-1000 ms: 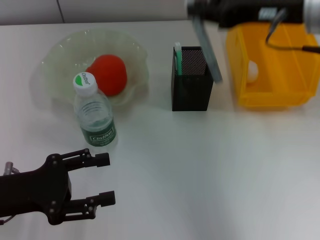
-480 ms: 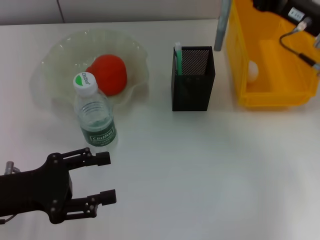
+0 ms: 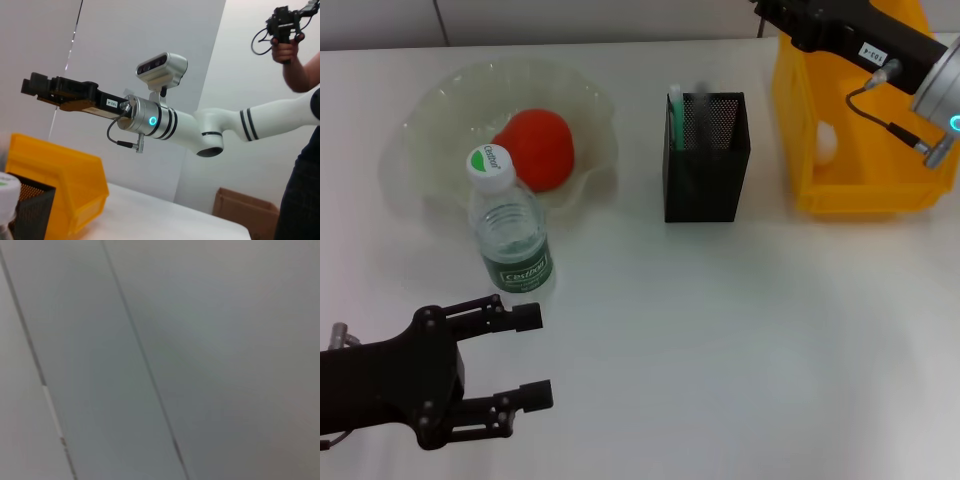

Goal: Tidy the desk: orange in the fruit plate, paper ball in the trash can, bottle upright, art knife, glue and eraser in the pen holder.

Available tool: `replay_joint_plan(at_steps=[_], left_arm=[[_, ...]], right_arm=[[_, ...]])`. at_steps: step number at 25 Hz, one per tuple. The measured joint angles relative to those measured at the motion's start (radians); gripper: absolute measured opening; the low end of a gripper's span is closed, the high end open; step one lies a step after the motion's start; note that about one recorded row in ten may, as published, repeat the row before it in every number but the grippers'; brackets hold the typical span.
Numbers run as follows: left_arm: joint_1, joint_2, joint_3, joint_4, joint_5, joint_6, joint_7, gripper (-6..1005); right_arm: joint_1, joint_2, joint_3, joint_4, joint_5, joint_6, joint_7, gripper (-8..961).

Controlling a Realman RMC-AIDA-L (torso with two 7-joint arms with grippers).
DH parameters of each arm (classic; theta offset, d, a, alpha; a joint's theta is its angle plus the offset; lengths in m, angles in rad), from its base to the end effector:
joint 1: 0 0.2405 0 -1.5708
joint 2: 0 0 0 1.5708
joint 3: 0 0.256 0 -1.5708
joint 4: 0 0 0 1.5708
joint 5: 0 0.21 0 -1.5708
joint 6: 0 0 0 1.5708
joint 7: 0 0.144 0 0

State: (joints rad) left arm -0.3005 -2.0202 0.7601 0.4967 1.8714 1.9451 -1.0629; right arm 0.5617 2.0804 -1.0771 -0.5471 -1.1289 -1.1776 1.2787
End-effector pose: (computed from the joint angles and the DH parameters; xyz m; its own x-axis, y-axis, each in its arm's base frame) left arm -0.2954 0.2176 0.0077 0.6960 0.2588 0.6698 0.3077 -0.9503 0.0475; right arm 0.2095 0.3933 0.0043 0.5031 -0.1771 -0.8459 -0.6486 -0.7242 -0.2342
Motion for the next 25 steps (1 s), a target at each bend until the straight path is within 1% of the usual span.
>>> replay_joint_plan(at_steps=[1,2,3,4,5,6,7,8,9,11,12,13,15,16,17,19,21,25], left_arm=[[0.004,0.000,-0.001,0.003,-0.003,0.012,0.000,766],[0.004,0.000,-0.001,0.003,-0.003,0.012,0.000,766],[0.006,0.005,-0.002,0.005,-0.005,0.023,-0.003,765],[0.006,0.005,-0.002,0.005,-0.005,0.023,-0.003,765],[0.007,0.008,-0.003,0.005,-0.005,0.028,-0.006,765],[0.008,0.018,-0.005,0.006,-0.006,0.041,-0.015,765],[0.008,0.018,-0.005,0.006,-0.006,0.041,-0.015,766],[0.008,0.024,-0.007,0.006,-0.006,0.046,-0.021,767],[0.008,0.030,-0.010,0.006,-0.007,0.052,-0.029,768],[0.007,0.044,-0.016,0.010,-0.010,0.059,-0.049,770],[0.007,0.044,-0.016,0.010,-0.010,0.059,-0.049,771],[0.005,0.048,-0.016,0.015,-0.010,0.059,-0.058,771],[0.000,0.051,-0.016,0.026,-0.010,0.059,-0.075,772],[-0.005,0.051,-0.016,0.044,-0.011,0.059,-0.094,773],[-0.005,0.051,-0.016,0.044,-0.011,0.059,-0.094,774],[-0.008,0.051,-0.016,0.056,-0.011,0.058,-0.108,775],[-0.014,0.050,-0.016,0.062,-0.011,0.058,-0.117,776],[-0.015,0.048,-0.016,0.063,-0.010,0.058,-0.118,777]], right_arm=[[-0.017,-0.003,0.002,-0.024,-0.003,-0.055,0.018,362],[-0.017,-0.003,0.002,-0.024,-0.003,-0.055,0.018,398],[-0.057,-0.020,0.002,-0.078,-0.025,-0.152,0.068,435],[-0.057,-0.020,0.002,-0.078,-0.025,-0.152,0.068,472],[-0.077,-0.031,0.003,-0.105,-0.041,-0.201,0.094,508],[-0.115,-0.061,0.003,-0.165,-0.130,-0.351,0.120,545],[-0.115,-0.061,0.003,-0.165,-0.130,-0.351,0.120,565],[-0.127,-0.074,0.004,-0.185,-0.194,-0.435,0.124,586],[-0.134,-0.082,0.007,-0.192,-0.253,-0.499,0.126,606],[-0.148,-0.089,0.016,-0.196,-0.374,-0.627,0.128,648],[-0.148,-0.089,0.016,-0.196,-0.374,-0.627,0.128,668],[-0.162,-0.082,0.021,-0.193,-0.454,-0.694,0.121,688],[-0.172,-0.065,0.019,-0.191,-0.502,-0.722,0.108,730],[-0.183,-0.039,0.020,-0.191,-0.541,-0.731,0.084,750],[-0.183,-0.039,0.020,-0.191,-0.541,-0.731,0.084,767],[-0.189,-0.021,0.023,-0.190,-0.562,-0.730,0.068,800],[-0.181,-0.016,0.023,-0.164,-0.566,-0.726,0.053,833],[-0.170,-0.016,0.023,-0.145,-0.566,-0.725,0.045,833]])
